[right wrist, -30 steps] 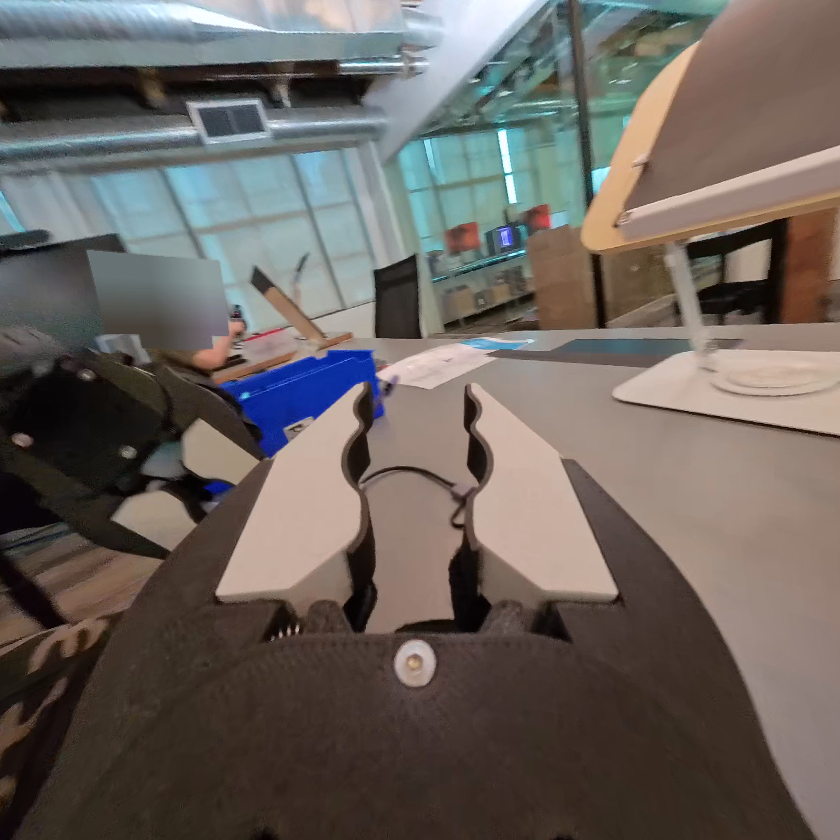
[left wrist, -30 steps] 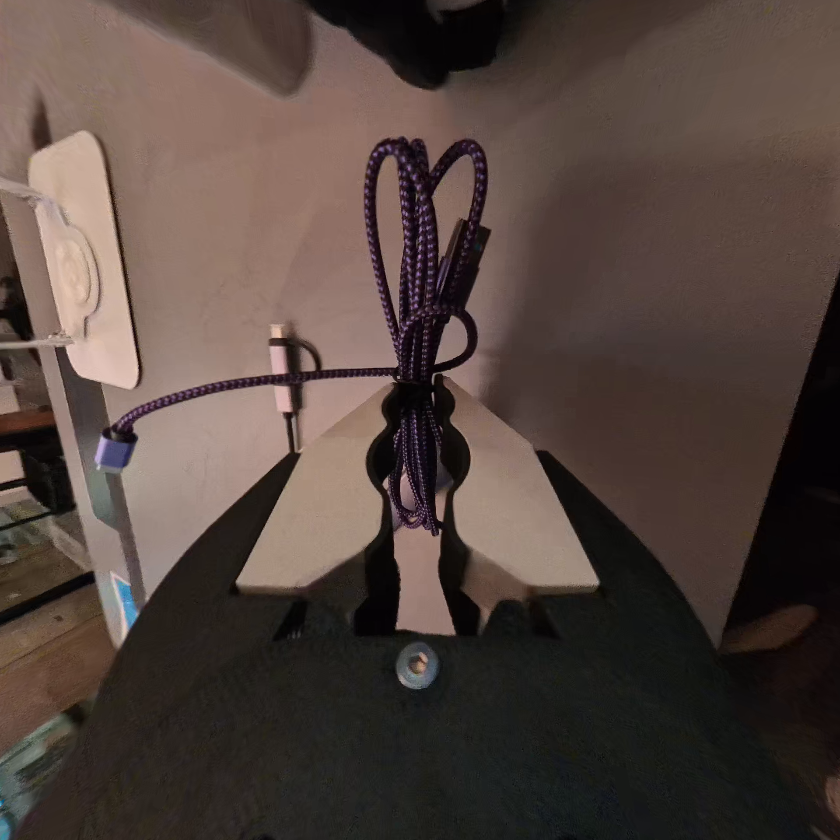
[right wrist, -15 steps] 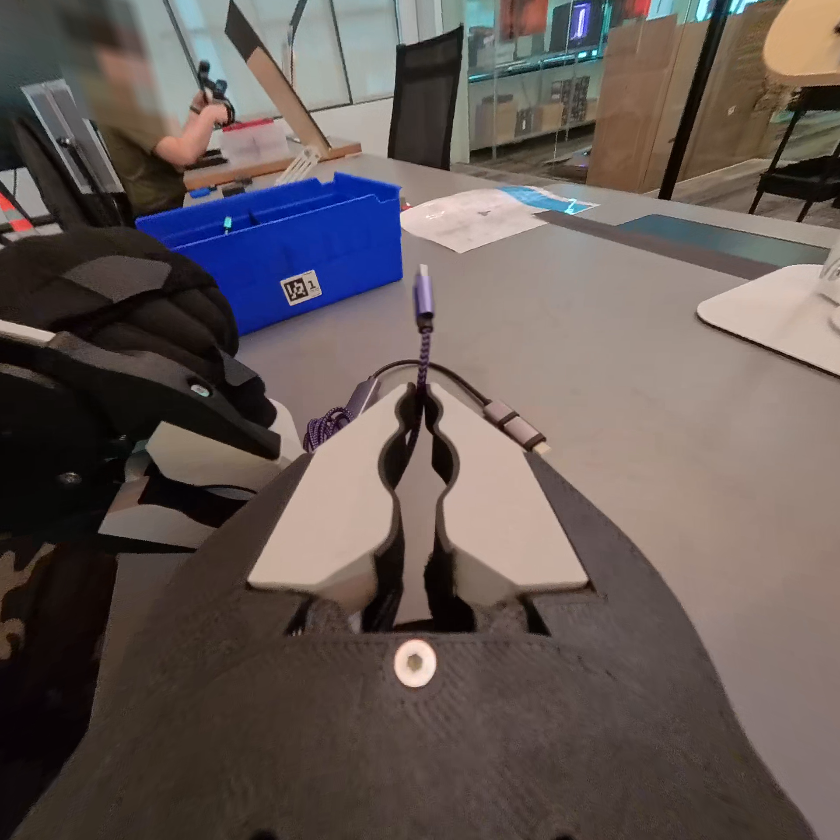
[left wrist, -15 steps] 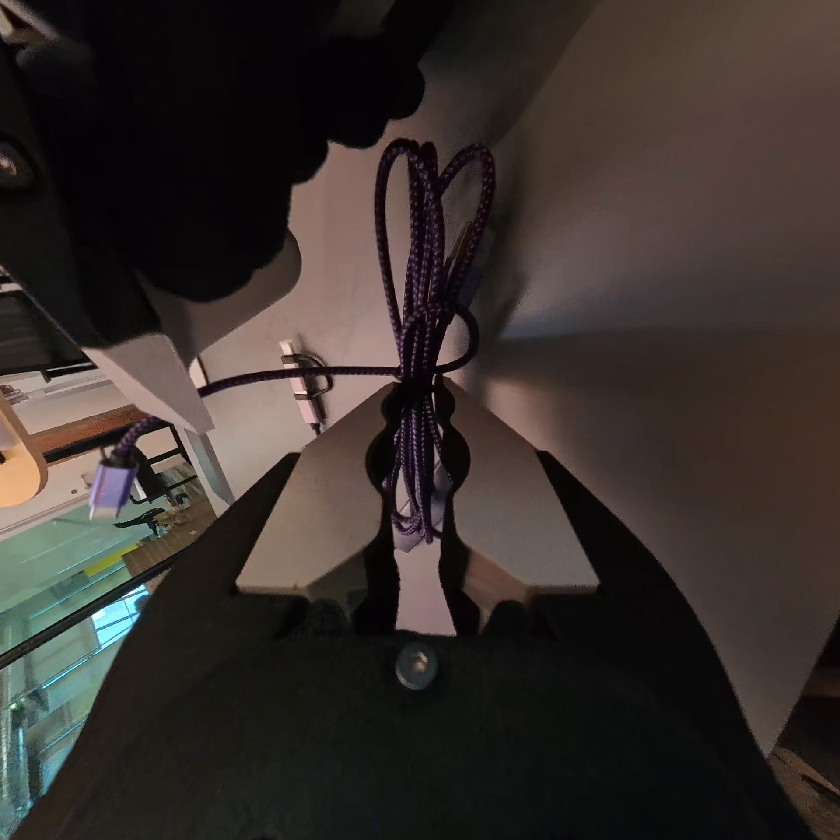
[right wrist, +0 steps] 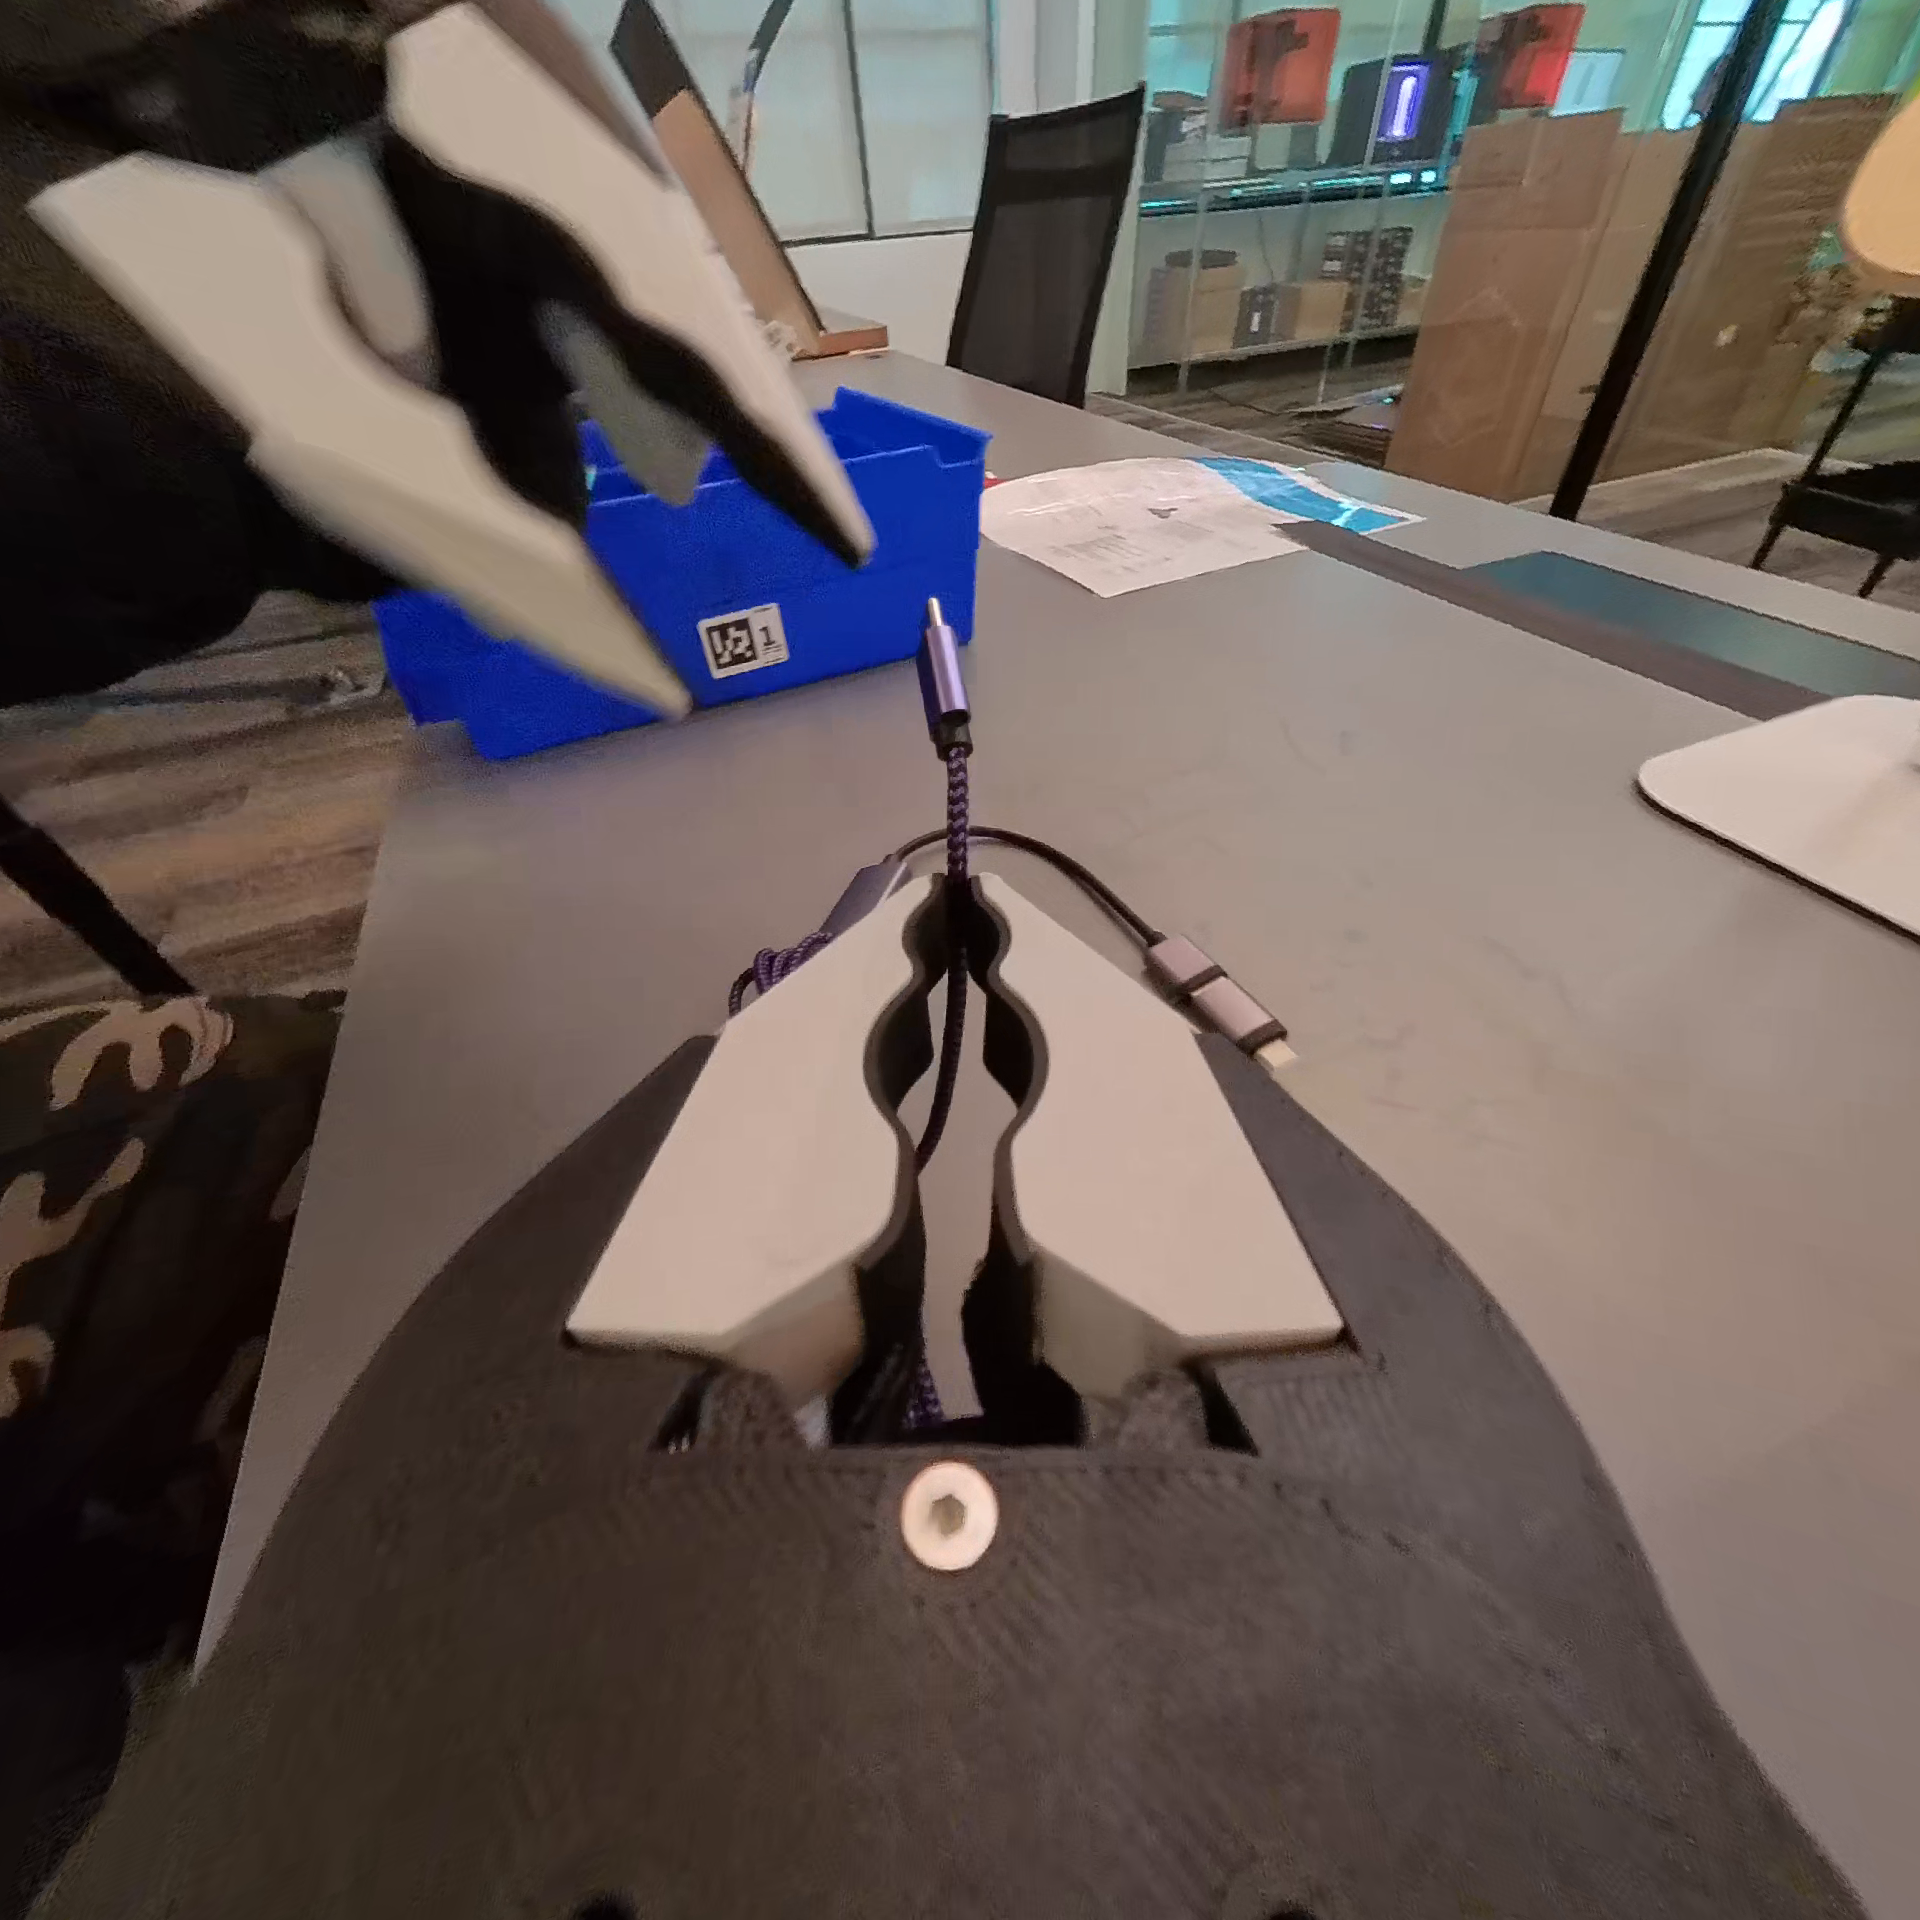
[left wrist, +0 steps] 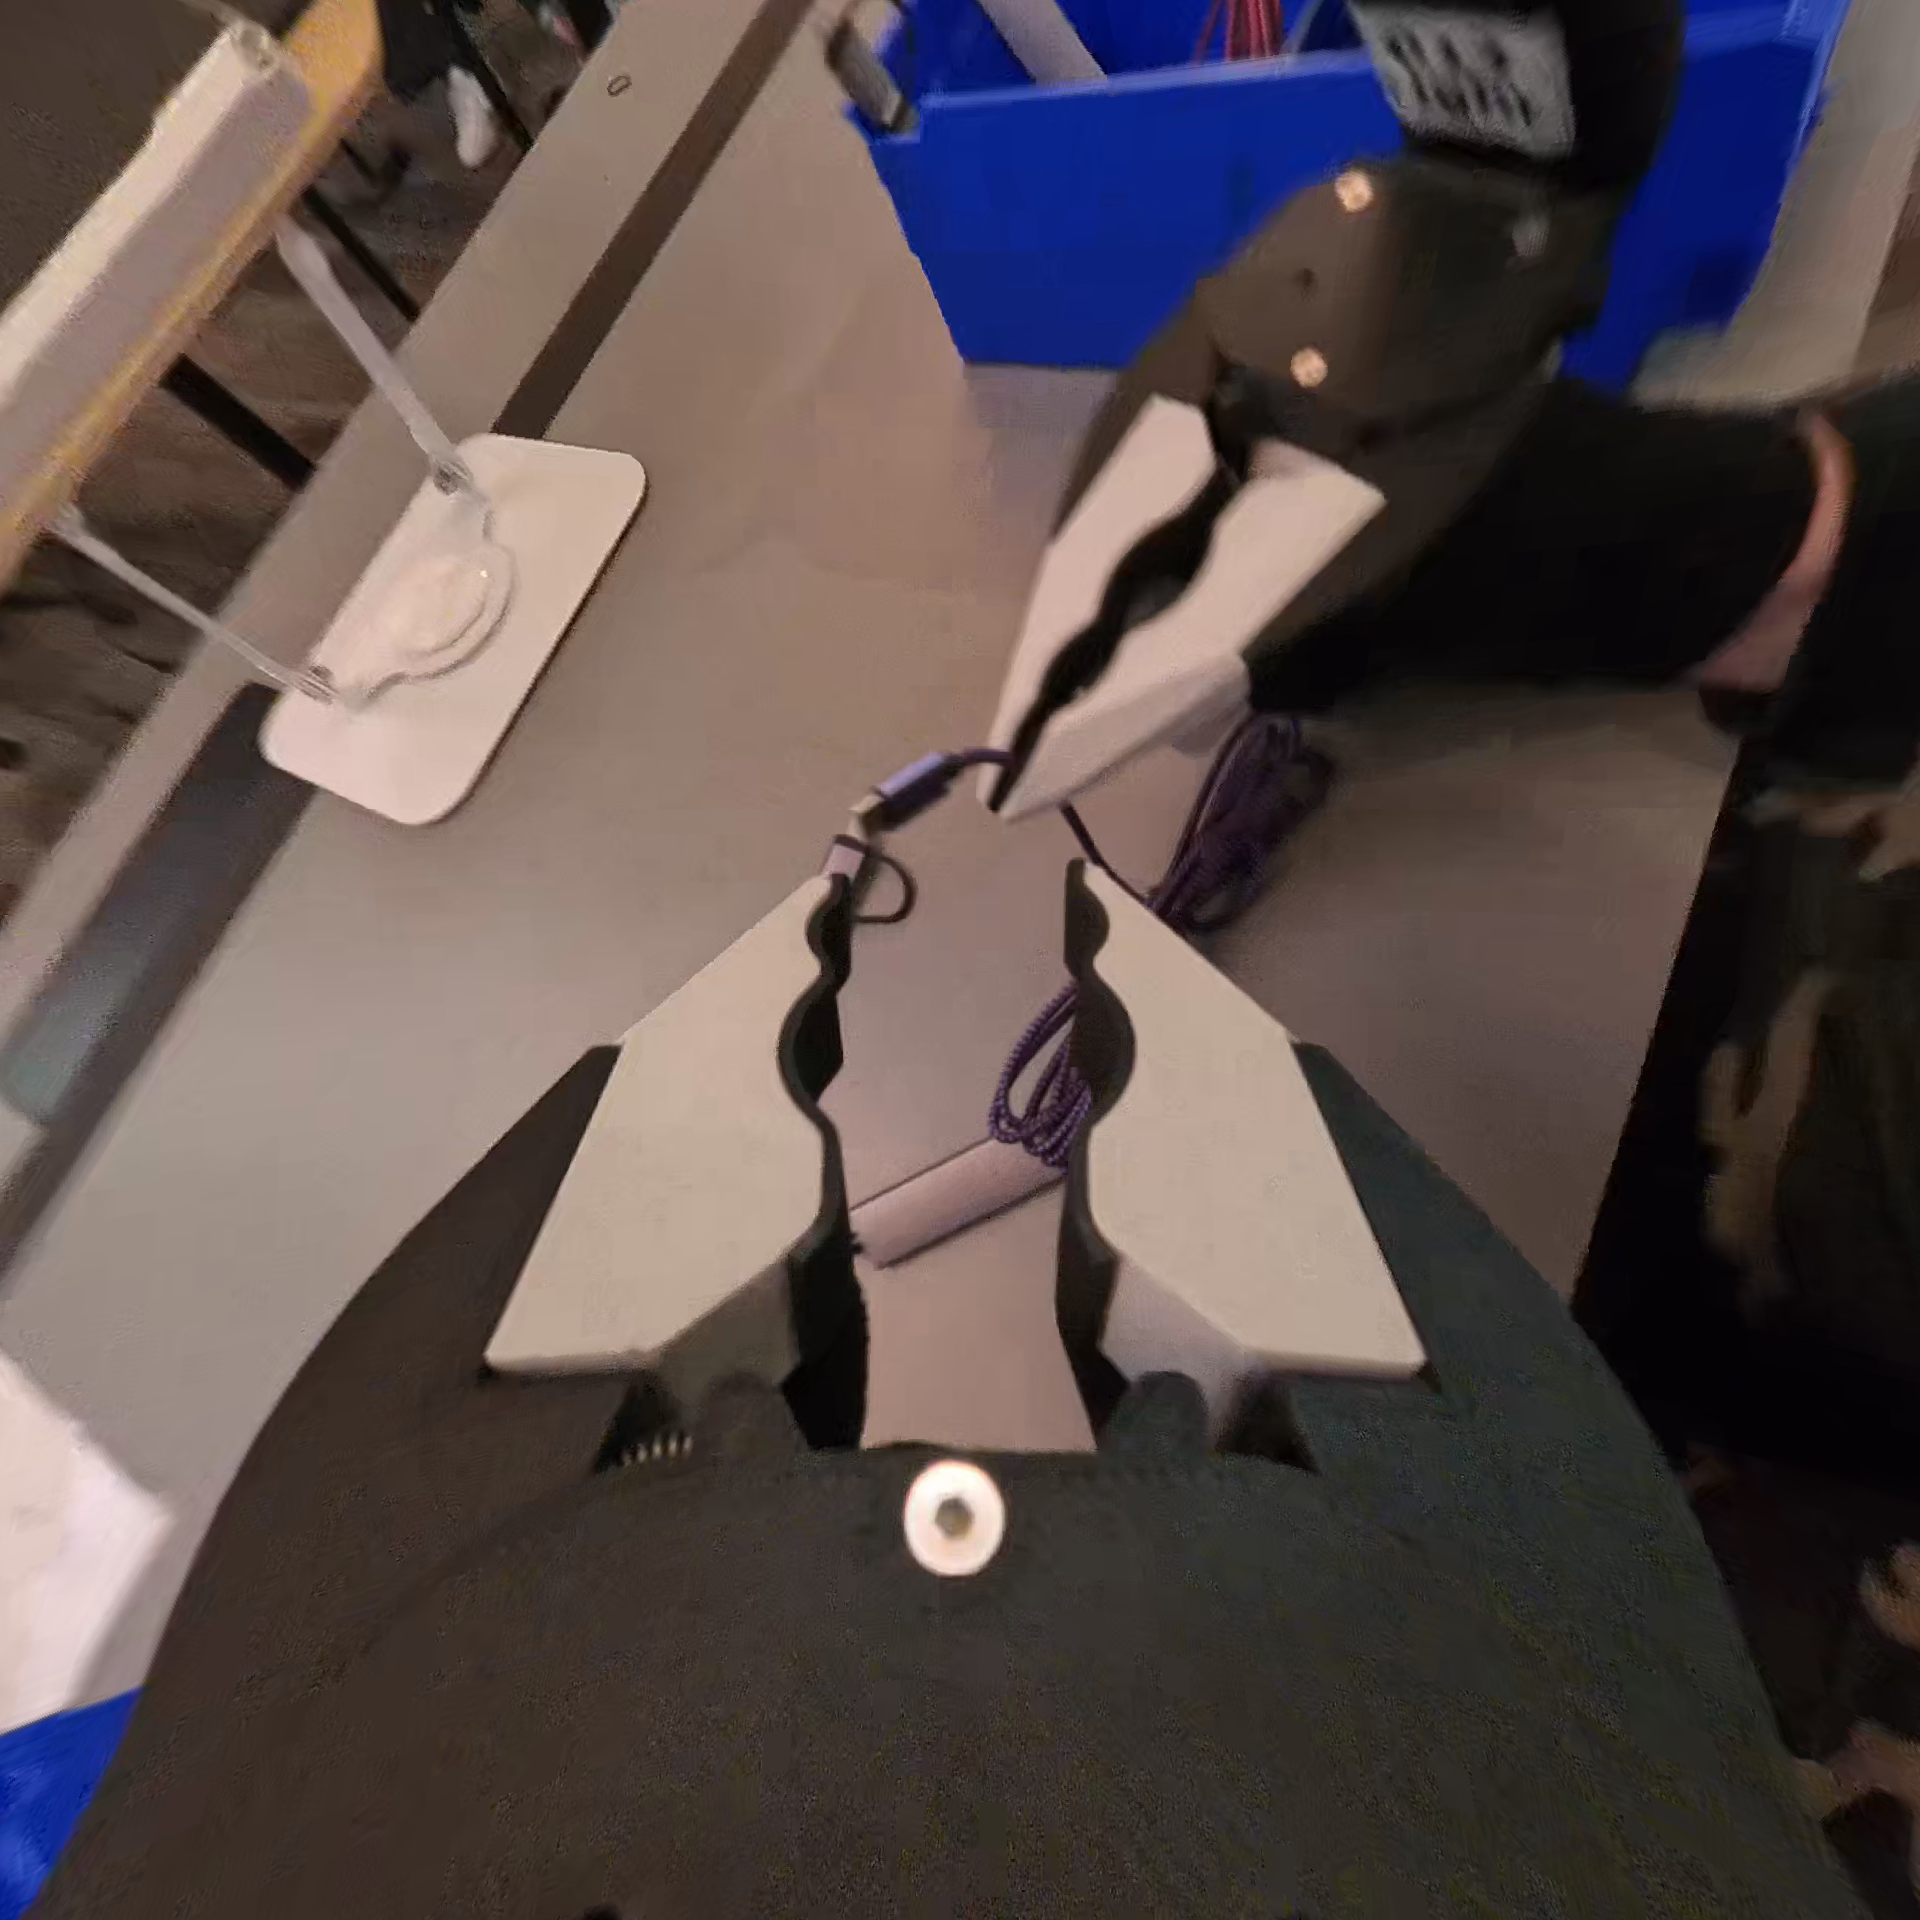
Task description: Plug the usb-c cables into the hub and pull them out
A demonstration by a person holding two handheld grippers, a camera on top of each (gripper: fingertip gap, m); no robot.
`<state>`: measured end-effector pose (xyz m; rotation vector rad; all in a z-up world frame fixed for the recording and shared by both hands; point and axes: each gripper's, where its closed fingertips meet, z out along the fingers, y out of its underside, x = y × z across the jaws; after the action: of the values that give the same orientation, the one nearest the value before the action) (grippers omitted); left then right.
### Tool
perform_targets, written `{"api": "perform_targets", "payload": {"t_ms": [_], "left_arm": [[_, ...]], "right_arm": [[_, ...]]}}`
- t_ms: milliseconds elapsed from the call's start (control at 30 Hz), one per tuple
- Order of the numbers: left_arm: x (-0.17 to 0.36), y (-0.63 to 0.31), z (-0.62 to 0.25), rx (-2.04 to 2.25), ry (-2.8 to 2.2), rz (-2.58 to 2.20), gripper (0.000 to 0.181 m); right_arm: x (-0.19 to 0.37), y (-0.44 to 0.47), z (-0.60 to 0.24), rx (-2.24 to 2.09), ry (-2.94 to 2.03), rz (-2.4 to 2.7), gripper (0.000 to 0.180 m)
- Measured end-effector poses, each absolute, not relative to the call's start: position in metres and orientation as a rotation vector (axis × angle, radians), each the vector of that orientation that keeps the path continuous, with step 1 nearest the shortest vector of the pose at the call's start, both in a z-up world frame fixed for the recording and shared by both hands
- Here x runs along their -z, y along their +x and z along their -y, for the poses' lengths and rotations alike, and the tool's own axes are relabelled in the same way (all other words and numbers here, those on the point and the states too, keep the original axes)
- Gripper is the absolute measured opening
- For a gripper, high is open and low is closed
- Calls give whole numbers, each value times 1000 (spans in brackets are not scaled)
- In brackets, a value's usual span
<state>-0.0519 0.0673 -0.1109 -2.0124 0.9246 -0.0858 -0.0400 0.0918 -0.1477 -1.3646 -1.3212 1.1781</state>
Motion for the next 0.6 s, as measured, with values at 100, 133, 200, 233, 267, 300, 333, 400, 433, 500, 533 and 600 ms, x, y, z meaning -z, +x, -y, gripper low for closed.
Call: {"api": "perform_targets", "payload": {"t_ms": [100,133,200,233,267,300,333,400,433,500,533,600], "left_arm": [[114,-56,-74,258,-2053,-852,33],[119,-53,-73,316,-2061,-864,25],[127,-48,-72,389,-2079,-865,21],[131,-45,-70,422,-2093,-875,17],[134,-44,-69,440,-2099,-877,8],[133,-43,-69,456,-2084,-865,7],[131,-41,-67,510,-2073,-854,5],[129,-39,-65,602,-2072,-805,3],[128,-38,-65,646,-2071,-775,3],[124,-38,-64,777,-2071,-684,4],[121,-36,-62,880,-2067,-636,3],[119,-31,-57,1095,-2066,-553,3]], "right_arm": [[148,-41,-81,-1175,-1314,1374,0],[148,-42,-78,-1174,-1304,1389,0],[150,-43,-75,-1168,-1292,1413,0],[150,-43,-73,-1167,-1285,1422,0],[151,-43,-72,-1163,-1282,1429,0],[151,-44,-72,-1159,-1279,1431,0],[150,-44,-71,-1158,-1273,1432,0],[149,-44,-70,-1158,-1260,1431,0],[148,-44,-71,-1149,-1251,1427,0],[142,-43,-71,-1117,-1209,1409,0],[137,-42,-71,-1096,-1171,1393,7],[124,-39,-72,-1014,-1087,1344,24]]}}
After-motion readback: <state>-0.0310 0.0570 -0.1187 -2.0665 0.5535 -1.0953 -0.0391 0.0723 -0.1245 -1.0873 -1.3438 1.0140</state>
